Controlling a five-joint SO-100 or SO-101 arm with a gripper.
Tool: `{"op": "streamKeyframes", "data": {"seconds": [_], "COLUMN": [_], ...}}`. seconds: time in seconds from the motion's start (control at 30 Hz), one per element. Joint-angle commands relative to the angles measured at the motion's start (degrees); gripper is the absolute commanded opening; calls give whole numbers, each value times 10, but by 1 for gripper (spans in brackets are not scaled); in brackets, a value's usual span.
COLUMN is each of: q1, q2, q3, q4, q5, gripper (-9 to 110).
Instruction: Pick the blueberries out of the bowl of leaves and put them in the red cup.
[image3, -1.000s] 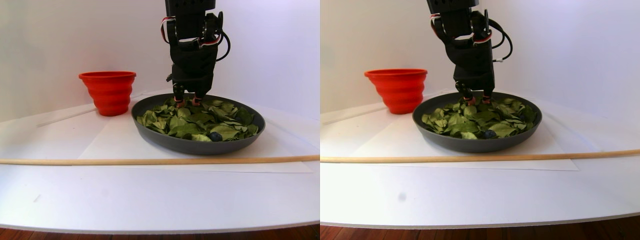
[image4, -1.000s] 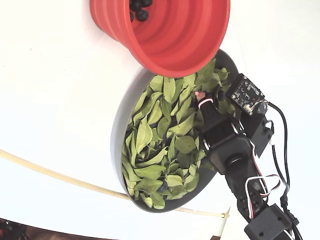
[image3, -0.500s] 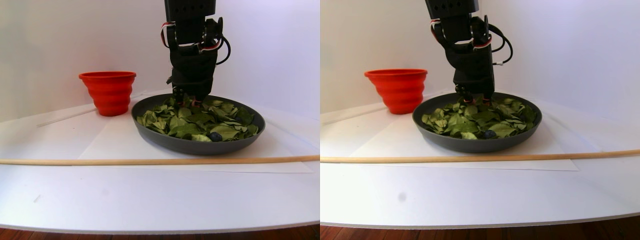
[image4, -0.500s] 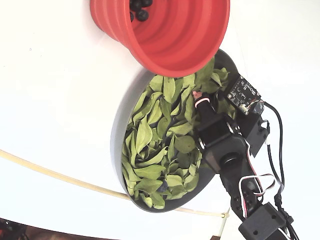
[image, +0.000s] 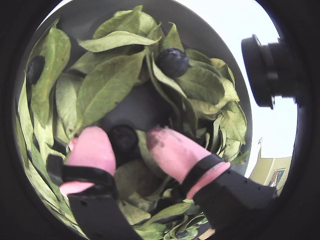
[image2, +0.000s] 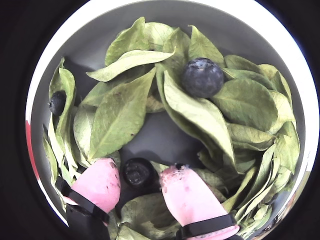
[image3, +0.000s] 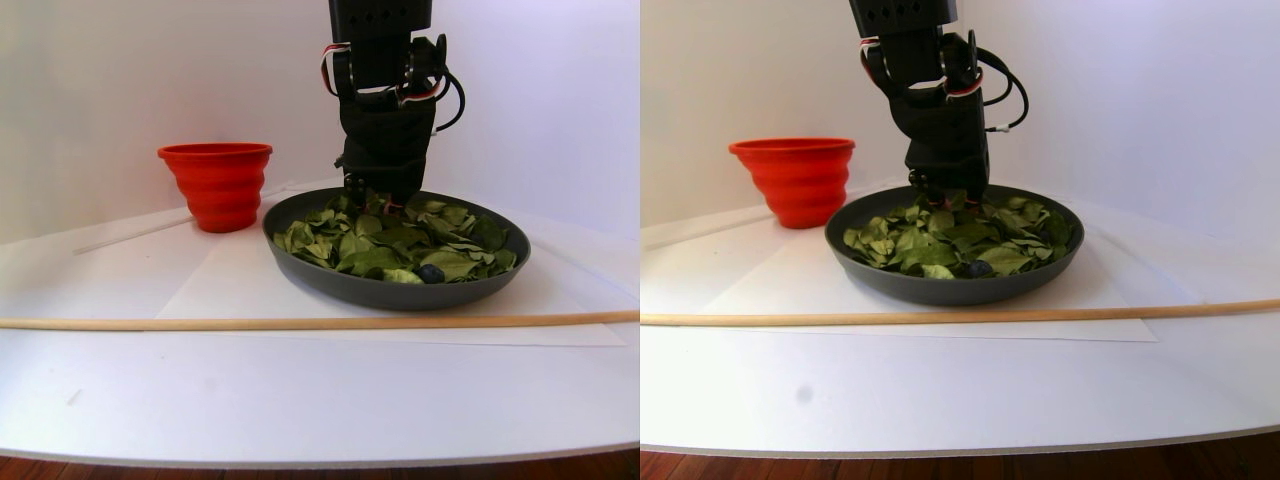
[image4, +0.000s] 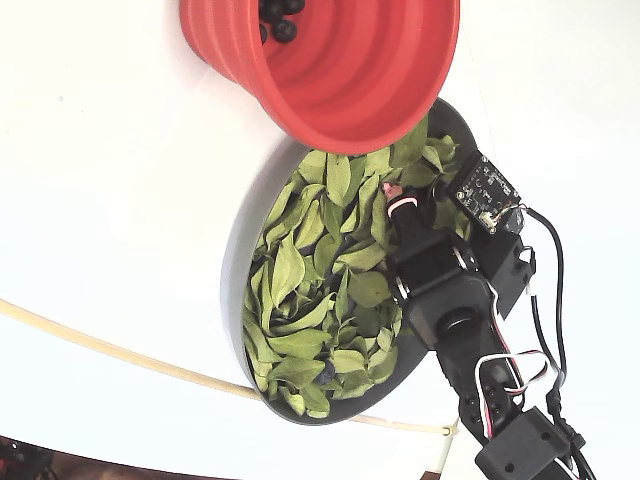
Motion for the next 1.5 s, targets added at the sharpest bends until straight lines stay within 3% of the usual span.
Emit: {"op": "streamKeyframes", "data": {"seconds": [0.0,1.47], "q1": [5,5], "q2": [7,72], "q3": [3,-12], "q4": [4,40], "q5": [4,-28], "gripper": [15,10]}}
